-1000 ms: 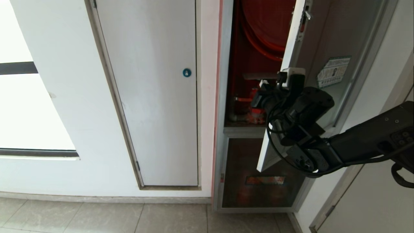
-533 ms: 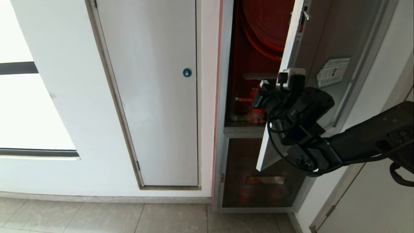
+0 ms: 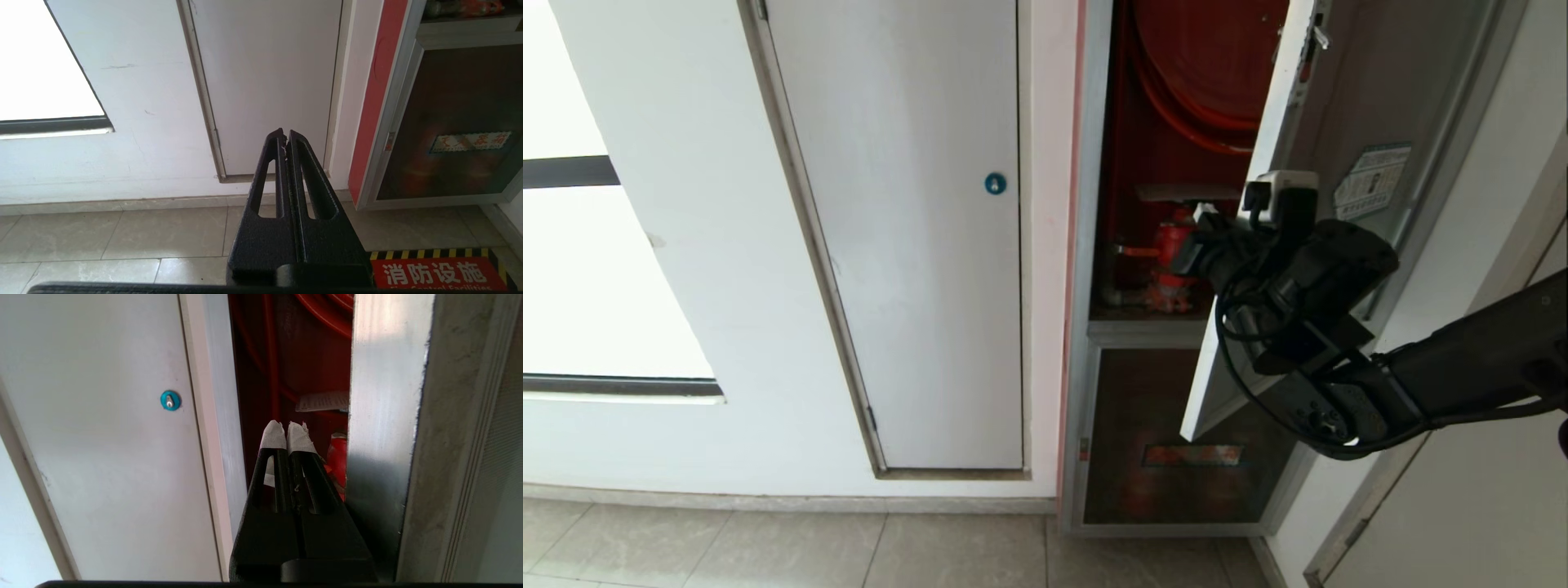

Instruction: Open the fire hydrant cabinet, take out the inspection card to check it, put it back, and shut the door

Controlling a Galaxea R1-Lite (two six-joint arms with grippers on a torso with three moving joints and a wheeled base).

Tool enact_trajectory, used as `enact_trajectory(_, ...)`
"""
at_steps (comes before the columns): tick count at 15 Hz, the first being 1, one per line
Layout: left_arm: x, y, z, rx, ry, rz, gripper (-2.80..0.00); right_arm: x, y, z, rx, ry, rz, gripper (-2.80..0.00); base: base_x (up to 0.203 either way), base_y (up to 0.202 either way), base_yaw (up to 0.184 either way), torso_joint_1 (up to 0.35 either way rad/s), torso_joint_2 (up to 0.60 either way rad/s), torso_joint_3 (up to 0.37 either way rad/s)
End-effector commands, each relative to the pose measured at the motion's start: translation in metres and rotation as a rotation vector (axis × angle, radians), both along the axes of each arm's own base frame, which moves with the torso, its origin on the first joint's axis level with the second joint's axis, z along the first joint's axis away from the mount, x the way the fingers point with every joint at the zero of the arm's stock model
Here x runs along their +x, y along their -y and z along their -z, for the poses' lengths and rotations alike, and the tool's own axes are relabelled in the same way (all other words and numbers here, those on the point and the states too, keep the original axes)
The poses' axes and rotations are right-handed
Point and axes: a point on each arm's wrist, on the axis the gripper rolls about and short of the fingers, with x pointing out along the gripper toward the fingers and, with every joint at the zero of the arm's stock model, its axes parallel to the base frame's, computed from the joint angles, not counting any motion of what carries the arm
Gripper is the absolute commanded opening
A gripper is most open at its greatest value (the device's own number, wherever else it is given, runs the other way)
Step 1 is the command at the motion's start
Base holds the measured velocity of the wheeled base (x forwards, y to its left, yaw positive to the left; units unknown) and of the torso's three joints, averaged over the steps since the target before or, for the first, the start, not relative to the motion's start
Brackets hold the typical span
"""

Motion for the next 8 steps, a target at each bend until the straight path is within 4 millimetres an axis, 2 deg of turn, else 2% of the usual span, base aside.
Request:
enact_trajectory(1, 0.001, 0.000, 0.004, 0.000, -0.014, 0.000, -2.80, -0.015, 0.006, -0.010, 0.007, 0.014, 0.002, -2.80, 0.000, 0.000, 0.000, 0.000, 0.00, 0.000)
enact_trajectory(8, 0.001, 0.000, 0.003, 0.000, -0.013, 0.000, -2.80, -0.050, 0.020, -0.016, 0.023, 0.028, 0.022, -2.80, 0.000, 0.000, 0.000, 0.000, 0.00, 0.000)
